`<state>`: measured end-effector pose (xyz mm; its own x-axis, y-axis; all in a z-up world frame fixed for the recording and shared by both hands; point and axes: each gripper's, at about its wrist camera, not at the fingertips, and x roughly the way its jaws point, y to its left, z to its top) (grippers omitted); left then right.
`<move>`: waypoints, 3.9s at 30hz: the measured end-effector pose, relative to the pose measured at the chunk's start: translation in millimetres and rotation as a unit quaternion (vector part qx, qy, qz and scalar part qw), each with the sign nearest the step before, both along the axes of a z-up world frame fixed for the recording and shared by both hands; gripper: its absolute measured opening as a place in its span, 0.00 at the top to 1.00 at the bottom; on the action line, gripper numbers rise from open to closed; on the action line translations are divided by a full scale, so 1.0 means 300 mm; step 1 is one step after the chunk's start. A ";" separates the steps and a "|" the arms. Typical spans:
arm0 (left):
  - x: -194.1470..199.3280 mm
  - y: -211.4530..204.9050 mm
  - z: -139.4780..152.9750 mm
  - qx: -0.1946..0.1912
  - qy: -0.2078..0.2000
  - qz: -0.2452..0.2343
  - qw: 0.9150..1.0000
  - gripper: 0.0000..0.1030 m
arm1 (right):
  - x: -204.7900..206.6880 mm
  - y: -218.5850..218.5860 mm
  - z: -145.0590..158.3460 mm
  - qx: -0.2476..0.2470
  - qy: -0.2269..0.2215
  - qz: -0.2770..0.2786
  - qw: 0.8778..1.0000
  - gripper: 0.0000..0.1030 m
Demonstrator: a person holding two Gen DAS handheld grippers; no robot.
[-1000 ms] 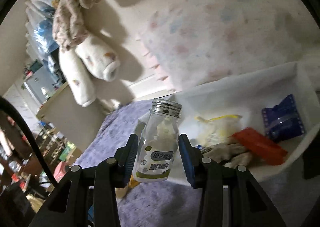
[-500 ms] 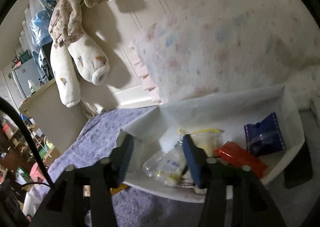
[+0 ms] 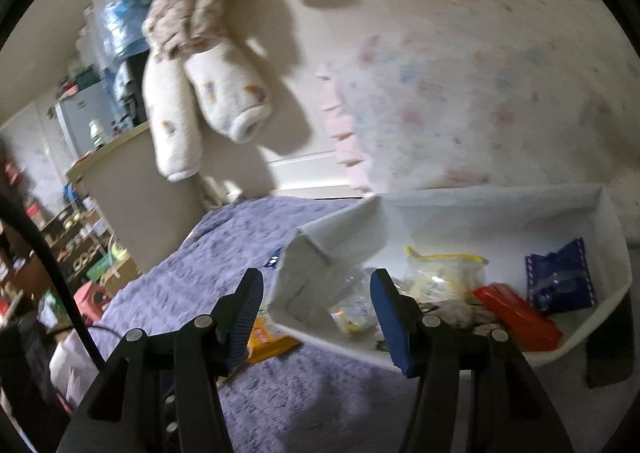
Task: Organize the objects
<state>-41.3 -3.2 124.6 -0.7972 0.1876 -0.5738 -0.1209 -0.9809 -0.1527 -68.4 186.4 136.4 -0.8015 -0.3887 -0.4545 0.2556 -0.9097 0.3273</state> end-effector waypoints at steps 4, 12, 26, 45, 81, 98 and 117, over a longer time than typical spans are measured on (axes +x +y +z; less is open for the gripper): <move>0.001 -0.014 0.000 0.000 0.000 0.010 1.000 0.68 | 0.029 -0.059 0.001 0.027 0.018 0.031 0.999 0.47; -0.007 -0.054 -0.002 0.018 -0.004 0.033 0.999 0.70 | 0.050 -0.117 -0.012 0.045 0.026 0.071 0.996 0.47; 0.092 -0.106 0.114 0.056 0.104 0.055 0.991 0.35 | 0.148 -0.102 0.059 0.041 0.084 0.023 0.995 0.47; 0.113 -0.067 0.105 -0.029 0.130 0.098 0.986 0.28 | 0.115 -0.125 0.032 0.074 0.009 -0.037 0.997 0.47; 0.078 -0.055 0.066 -0.034 0.083 0.104 0.990 0.28 | 0.075 -0.122 -0.047 0.105 -0.062 -0.086 0.989 0.47; 0.060 -0.063 0.049 -0.034 0.062 0.102 0.992 0.30 | 0.058 -0.127 -0.075 0.112 -0.080 -0.088 0.987 0.47; 0.041 -0.083 0.036 0.013 0.034 0.070 0.997 0.30 | 0.092 -0.129 -0.060 0.119 -0.086 -0.109 0.983 0.47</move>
<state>-28.9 -28.1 135.3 -0.8533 0.0858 -0.5143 0.0059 -0.9847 -0.1740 -40.7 147.8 118.5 -0.7573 -0.0825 -0.6479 0.0048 -0.9927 0.1207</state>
